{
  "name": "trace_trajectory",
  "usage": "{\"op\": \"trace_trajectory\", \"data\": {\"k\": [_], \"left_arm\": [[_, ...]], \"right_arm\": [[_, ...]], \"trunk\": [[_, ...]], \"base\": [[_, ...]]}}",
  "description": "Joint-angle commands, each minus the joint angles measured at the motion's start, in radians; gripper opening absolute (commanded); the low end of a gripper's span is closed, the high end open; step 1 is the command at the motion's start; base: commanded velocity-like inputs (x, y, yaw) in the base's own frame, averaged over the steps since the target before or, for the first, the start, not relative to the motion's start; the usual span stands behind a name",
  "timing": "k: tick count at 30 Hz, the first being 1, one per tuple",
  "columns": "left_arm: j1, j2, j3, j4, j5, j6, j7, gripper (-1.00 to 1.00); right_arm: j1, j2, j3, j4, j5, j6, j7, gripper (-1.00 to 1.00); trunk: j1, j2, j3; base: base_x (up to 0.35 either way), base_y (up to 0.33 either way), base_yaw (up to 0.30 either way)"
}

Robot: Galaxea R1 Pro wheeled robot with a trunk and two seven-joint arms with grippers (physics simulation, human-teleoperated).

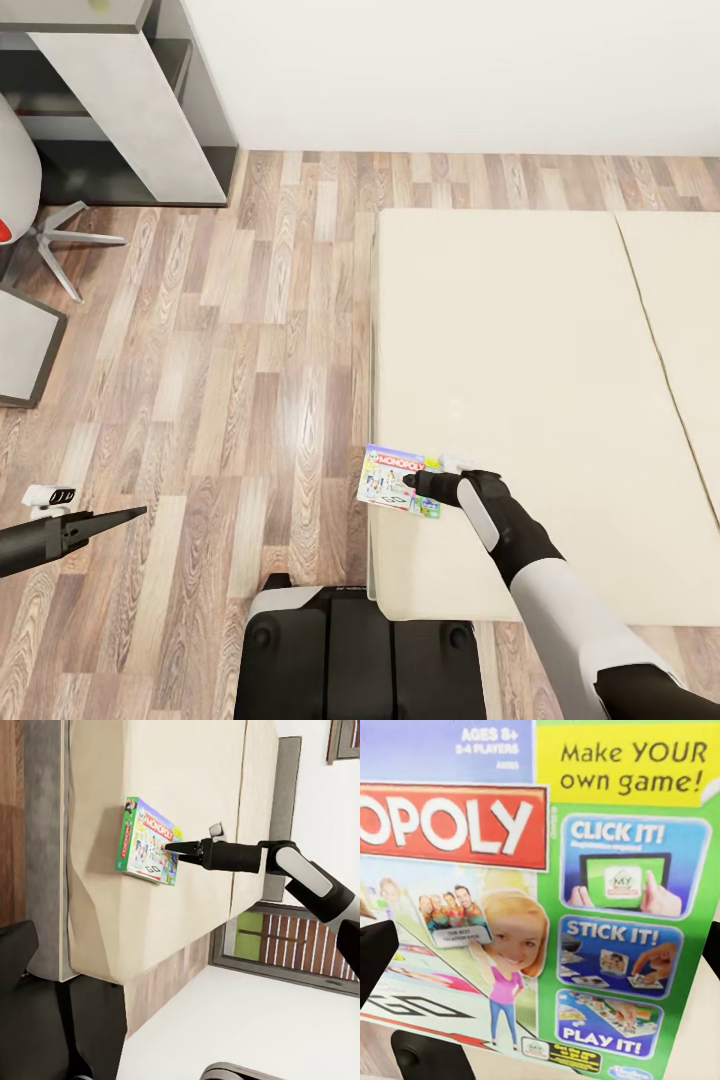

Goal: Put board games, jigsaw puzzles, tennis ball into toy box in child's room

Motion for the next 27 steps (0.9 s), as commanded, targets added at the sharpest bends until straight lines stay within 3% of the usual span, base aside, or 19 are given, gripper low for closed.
{"op": "trace_trajectory", "data": {"k": [1, 27], "left_arm": [[0.0, 0.0, 0.0, 0.0, 0.0, 0.011, -0.004, 1.0], [0.0, 0.0, 0.0, 0.0, 0.0, 0.011, -0.004, 1.0]], "right_arm": [[0.0, 0.0, 0.001, -0.001, -0.004, 0.004, -0.003, 1.0], [-0.002, -0.001, 0.001, -0.001, -0.004, 0.006, -0.001, 1.0]], "trunk": [[0.001, -0.002, -0.001], [0.001, -0.002, -0.001]], "base": [[0.0, 0.0, 0.0], [0.0, 0.0, 0.0]]}}
